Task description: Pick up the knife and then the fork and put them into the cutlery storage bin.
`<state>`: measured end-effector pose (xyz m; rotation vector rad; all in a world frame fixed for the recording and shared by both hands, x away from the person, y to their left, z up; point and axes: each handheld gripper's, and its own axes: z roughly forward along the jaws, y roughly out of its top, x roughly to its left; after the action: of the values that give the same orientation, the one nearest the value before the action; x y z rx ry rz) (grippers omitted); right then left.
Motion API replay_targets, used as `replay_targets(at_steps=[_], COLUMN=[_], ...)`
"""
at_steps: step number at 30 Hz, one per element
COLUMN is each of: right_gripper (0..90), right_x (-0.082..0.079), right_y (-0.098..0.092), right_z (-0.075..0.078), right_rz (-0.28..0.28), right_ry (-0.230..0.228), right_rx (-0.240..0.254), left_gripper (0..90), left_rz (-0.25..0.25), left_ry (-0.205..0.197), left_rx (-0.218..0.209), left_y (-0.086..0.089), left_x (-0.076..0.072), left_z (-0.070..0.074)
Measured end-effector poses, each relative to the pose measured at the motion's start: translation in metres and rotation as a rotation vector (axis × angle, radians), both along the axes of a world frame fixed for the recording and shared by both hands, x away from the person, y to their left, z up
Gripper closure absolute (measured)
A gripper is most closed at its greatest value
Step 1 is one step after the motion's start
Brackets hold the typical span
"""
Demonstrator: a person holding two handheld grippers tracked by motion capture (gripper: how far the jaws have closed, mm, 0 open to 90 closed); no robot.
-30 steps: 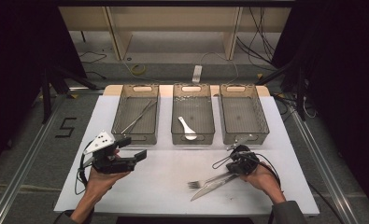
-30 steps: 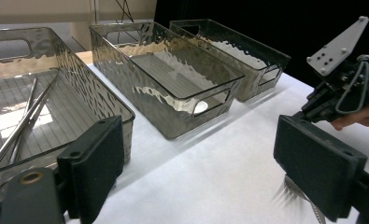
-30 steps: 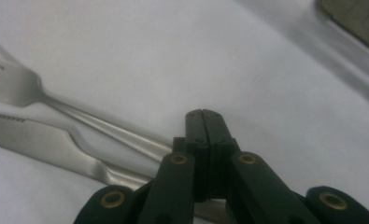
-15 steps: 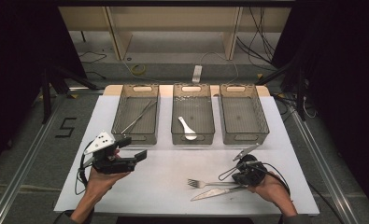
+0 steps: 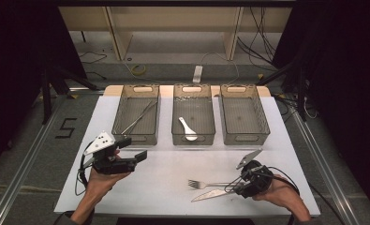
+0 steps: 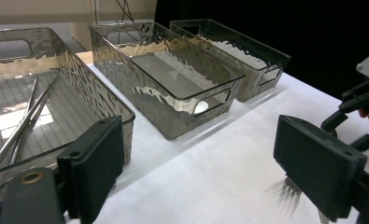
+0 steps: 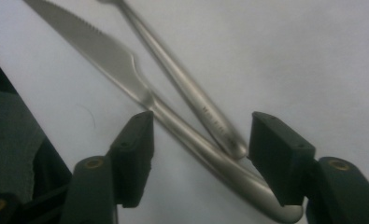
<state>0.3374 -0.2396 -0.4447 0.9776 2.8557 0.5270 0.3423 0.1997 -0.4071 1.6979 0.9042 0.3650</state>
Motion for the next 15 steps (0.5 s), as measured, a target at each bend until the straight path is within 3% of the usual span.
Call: replay_targets(at_steps=[7,15], right_gripper=[35.8,40.5], right_x=[0.001,0.002], right_y=[-0.005,-0.007], right_z=[-0.009,-0.013], right_rz=[-0.002,-0.015], right_ry=[0.019,0.039], right_rx=[-0.03,-0.053], left_gripper=[15.7,15.7], left_rz=[-0.003,-0.004], left_ry=[-0.002,-0.004], left_rx=[0.004,0.005], left_y=[0.0,0.0], left_x=[0.0,0.0], left_z=[0.0,0.0])
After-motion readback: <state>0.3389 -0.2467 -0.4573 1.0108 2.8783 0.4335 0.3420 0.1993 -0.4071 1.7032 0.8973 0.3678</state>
